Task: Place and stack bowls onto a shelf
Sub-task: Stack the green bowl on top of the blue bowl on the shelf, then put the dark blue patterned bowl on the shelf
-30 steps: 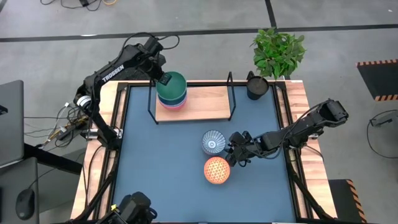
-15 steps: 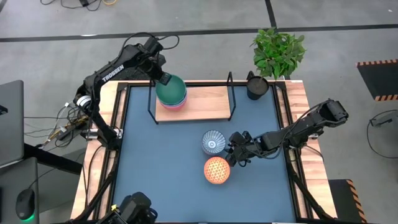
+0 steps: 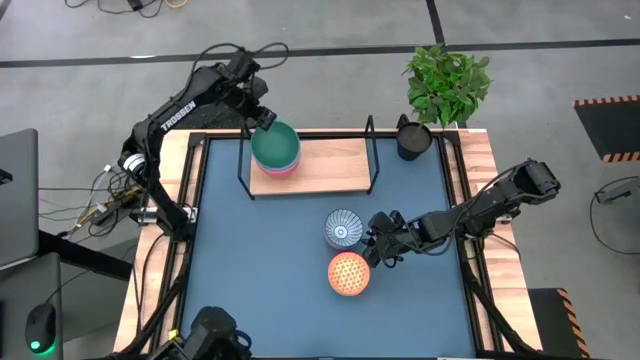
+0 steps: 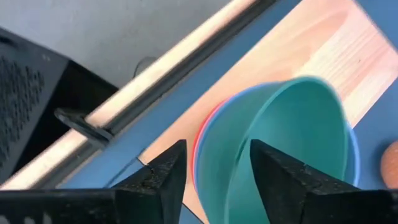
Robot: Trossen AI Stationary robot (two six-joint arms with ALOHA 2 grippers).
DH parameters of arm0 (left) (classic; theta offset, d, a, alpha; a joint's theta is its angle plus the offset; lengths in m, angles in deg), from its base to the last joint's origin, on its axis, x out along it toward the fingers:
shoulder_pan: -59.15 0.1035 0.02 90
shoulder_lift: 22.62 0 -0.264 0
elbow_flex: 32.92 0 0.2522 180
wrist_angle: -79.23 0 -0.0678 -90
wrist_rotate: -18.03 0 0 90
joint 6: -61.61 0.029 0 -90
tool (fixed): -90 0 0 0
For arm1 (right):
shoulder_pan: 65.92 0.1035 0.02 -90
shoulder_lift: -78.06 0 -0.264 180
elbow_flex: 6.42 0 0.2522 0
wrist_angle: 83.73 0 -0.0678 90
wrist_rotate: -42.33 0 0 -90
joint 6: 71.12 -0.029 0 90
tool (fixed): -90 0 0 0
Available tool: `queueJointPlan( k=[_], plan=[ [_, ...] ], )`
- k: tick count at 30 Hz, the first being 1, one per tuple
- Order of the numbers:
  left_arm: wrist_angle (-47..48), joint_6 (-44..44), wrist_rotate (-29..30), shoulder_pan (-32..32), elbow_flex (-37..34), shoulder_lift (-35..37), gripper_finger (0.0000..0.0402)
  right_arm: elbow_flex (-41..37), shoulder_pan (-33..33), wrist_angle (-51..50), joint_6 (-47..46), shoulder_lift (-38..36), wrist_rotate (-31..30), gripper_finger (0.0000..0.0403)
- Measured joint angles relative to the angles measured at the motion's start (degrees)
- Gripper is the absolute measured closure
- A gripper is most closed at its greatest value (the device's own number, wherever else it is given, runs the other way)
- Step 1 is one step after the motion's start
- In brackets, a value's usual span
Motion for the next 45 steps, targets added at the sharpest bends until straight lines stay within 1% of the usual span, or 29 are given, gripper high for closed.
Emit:
queueJointPlan(
  k=[4, 7, 10, 13, 15, 19, 23, 27, 31, 35, 38, 42, 45],
  plan=[
    [2.5, 1.6, -0.9, 0.0, 3.6, 0.0, 0.0238, 0.0, 0.0, 0.0, 0.0, 0.0, 0.0, 0.0226],
    [5.1, 3.4, -2.0, 0.0, 5.7, 0.0, 0.026, 0.0, 0.0, 0.0, 0.0, 0.0, 0.0, 0.0226],
    [7.8, 5.0, -3.7, 0.0, 6.1, 0.1, 0.0307, 0.0, 0.0, 0.0, 0.0, 0.0, 0.0, 0.0226],
    [9.6, 6.5, -4.5, 0.1, 5.8, 0.1, 0.0372, 0.0, 0.0, 0.0, 0.0, 0.0, 0.0, 0.0226],
    [8.5, 6.2, -4.8, 0.1, 4.3, 0.2, 0.0392, 0.0, 0.0, 0.0, 0.0, 0.0, 0.0, 0.0226],
    [6.0, 5.7, -3.4, 0.3, 0.5, 0.1, 0.0399, 0.0, 0.0, 0.0, 0.0, 0.0, 0.1, 0.0226],
    [2.7, 4.1, -3.2, 1.4, -3.9, 0.1, 0.04, 0.0, 0.1, 0.1, 0.0, 0.0, 0.1, 0.0226],
    [1.2, 2.7, -3.9, 2.0, -5.6, 0.1, 0.04, 0.0, 0.1, 0.1, -0.1, 0.0, 0.1, 0.0226],
    [2.0, 2.1, -6.2, 1.8, -5.8, 0.1, 0.04, 0.0, 0.1, 0.1, -0.2, 0.0, 0.1, 0.0226],
    [5.4, 1.3, -7.9, 1.6, -4.6, 0.5, 0.04, 0.0, 0.1, 0.2, -0.4, 0.0, 0.1, 0.0226],
    [7.8, 1.9, -11.3, 0.8, -2.6, 2.2, 0.04, 0.0, 0.1, 0.2, -0.4, 0.0, 0.2, 0.0226],
    [6.6, 1.8, -16.8, -2.5, -2.2, 6.7, 0.04, 0.0, 0.1, 0.2, -0.4, 0.0, 0.2, 0.0226],
    [5.7, 2.3, -18.3, -7.2, -2.1, 10.7, 0.04, 0.0, 0.1, 0.2, -0.4, 0.0, 0.2, 0.0226]
  ],
)
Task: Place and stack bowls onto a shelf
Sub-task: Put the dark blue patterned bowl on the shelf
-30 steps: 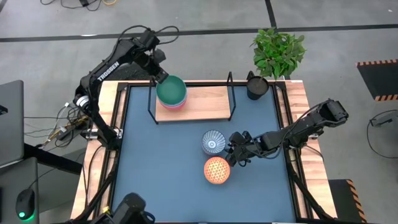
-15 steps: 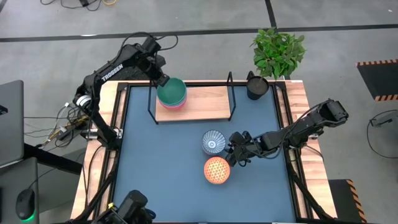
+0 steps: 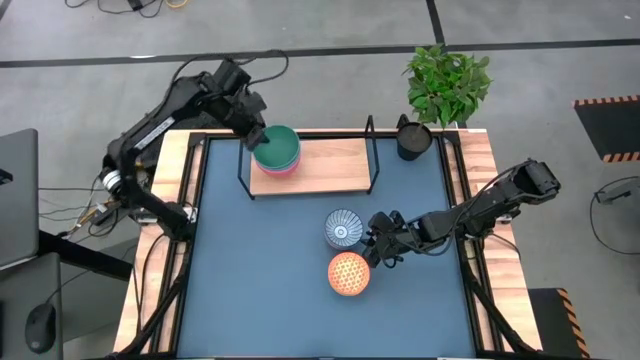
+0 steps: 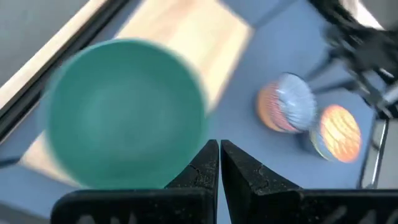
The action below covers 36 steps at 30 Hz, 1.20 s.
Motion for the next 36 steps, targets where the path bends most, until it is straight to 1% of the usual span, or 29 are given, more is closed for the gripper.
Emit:
queueJointPlan(
  k=[3, 8, 11, 13, 16, 18, 21, 25, 29, 32, 36],
  plan=[
    [-0.6, 1.0, 0.9, -7.0, -0.4, 3.2, 0.0397, 0.0, 0.0, 0.0, 0.0, 0.0, 0.0, 0.0226],
    [-6.4, 0.7, 5.0, -22.2, -4.3, 7.5, 0.0377, 0.0, 0.0, -0.1, 0.0, 0.0, -0.4, 0.0226],
    [-11.0, 2.5, 10.4, -32.2, -7.6, 8.9, 0.0356, 0.0, 0.0, -0.2, 0.0, 0.0, -1.2, 0.0226],
    [-15.0, 2.9, 15.0, -38.2, -10.2, 9.0, 0.034, 0.0, 0.0, -0.2, 0.0, 0.0, -1.3, 0.0226],
    [-22.1, 3.6, 20.8, -45.6, -14.5, 8.3, 0.0313, 0.0, 0.0, -0.2, 0.0, 0.0, -1.3, 0.0226],
    [-27.7, 5.1, 23.9, -49.2, -17.0, 7.1, 0.0294, 0.0, 0.0, -0.1, 0.0, 0.0, -1.4, 0.0226],
    [-34.3, 8.2, 29.1, -53.1, -20.1, 4.3, 0.0267, 0.0, 0.0, -0.1, 0.0, 0.0, -1.4, 0.0226],
    [-40.4, 12.7, 35.5, -55.4, -20.7, -1.0, 0.0233, 0.0, 0.0, 0.0, 0.0, 0.0, -1.4, 0.0226],
    [-42.9, 17.7, 36.4, -56.0, -20.7, -7.1, 0.0208, 0.0, 0.0, -0.1, 0.0, 0.0, -1.4, 0.0226],
    [-43.8, 20.6, 36.9, -56.0, -20.7, -11.3, 0.0198, 0.0, 0.0, -0.1, 0.0, 0.0, -1.4, 0.0226],
    [-44.4, 24.1, 42.5, -56.0, -20.7, -16.0, 0.0196, 0.0, 0.0, 0.0, 0.0, 0.0, -1.4, 0.0226]
  ],
)
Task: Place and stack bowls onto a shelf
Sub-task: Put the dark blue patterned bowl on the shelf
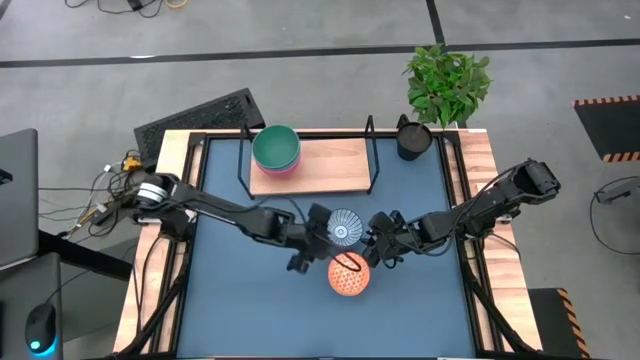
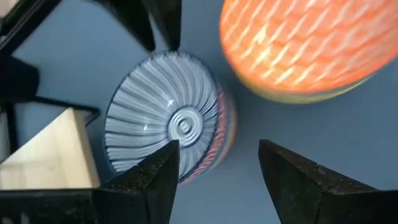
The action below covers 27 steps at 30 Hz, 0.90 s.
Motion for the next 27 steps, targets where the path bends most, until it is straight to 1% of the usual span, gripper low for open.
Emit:
queueJointPlan(
  k=[3, 8, 12, 16, 20, 27],
  plan=[
    [-0.9, 2.8, 1.2, 0.1, 0.0, -2.0, 0.0195, 0.0, 0.0, 0.0, 0.0, 0.0, 0.0, 0.0226],
    [-1.1, 4.8, -2.2, 1.0, 0.0, -4.0, 0.0196, 0.0, 0.0, 0.0, 0.0, 0.0, 0.0, 0.0226],
    [-1.6, 4.8, -2.2, 2.2, 0.0, -4.2, 0.0211, 0.0, 0.0, 0.1, 0.0, 0.0, 0.0, 0.0226],
    [-2.9, 4.4, -2.7, 3.5, 0.0, -4.1, 0.0249, 0.0, 0.0, 0.1, 0.0, 0.0, 0.0, 0.0226],
    [-4.0, 3.8, -9.0, 5.0, 0.1, -5.0, 0.0297, 0.0, 0.0, 0.1, -0.1, 0.0, 0.1, 0.0226],
    [-1.6, 3.3, -9.7, 5.7, 0.0, -6.0, 0.0364, 0.0, 1.1, 0.2, -0.1, 0.0, -0.1, 0.0226]
  ],
)
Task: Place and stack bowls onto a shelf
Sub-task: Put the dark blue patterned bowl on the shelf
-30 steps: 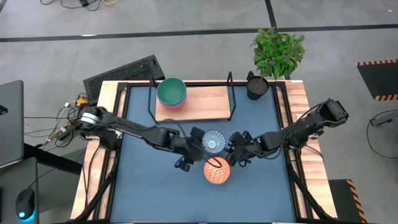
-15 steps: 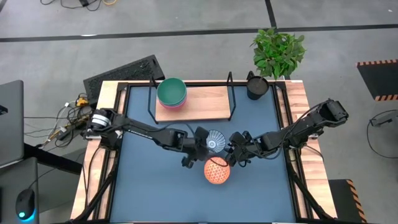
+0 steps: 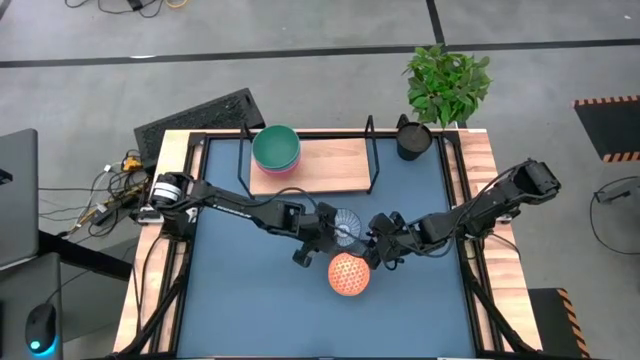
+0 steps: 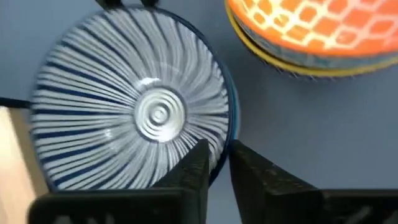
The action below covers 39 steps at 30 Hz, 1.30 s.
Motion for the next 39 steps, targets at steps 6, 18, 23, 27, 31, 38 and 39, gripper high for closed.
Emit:
queueJointPlan(
  k=[6, 18, 23, 27, 31, 38, 39],
  plan=[
    [0.3, -1.5, 1.6, -0.1, 0.4, 0.0, 0.0397, 0.0, 0.1, -0.1, 0.0, 0.0, -0.1, 0.0226],
    [1.3, -3.1, 8.5, -1.0, 5.5, 0.1, 0.0401, 0.0, 0.9, -0.2, -0.9, 0.0, -0.1, 0.0226],
    [3.3, -2.9, 11.5, -0.4, 8.1, 0.1, 0.0401, 0.0, 1.6, -0.2, -0.9, 0.0, -0.1, 0.0226],
    [6.4, -3.0, 12.3, 1.1, 10.7, 0.1, 0.0401, 0.0, 2.4, -0.2, -0.9, 0.0, -0.1, 0.0226],
    [7.3, -1.9, 12.2, 3.8, 13.0, 0.1, 0.0401, 0.0, 2.7, -0.2, -1.0, 0.0, -0.1, 0.0226],
    [10.4, -1.9, 8.8, 12.0, 14.4, 0.1, 0.0401, 0.0, 2.7, -0.2, -2.0, 0.0, -0.1, 0.0226],
    [10.8, -1.9, 8.4, 13.2, 14.5, 0.1, 0.0401, 0.0, 2.7, -0.2, -2.0, 0.0, -0.1, 0.0226]
  ],
)
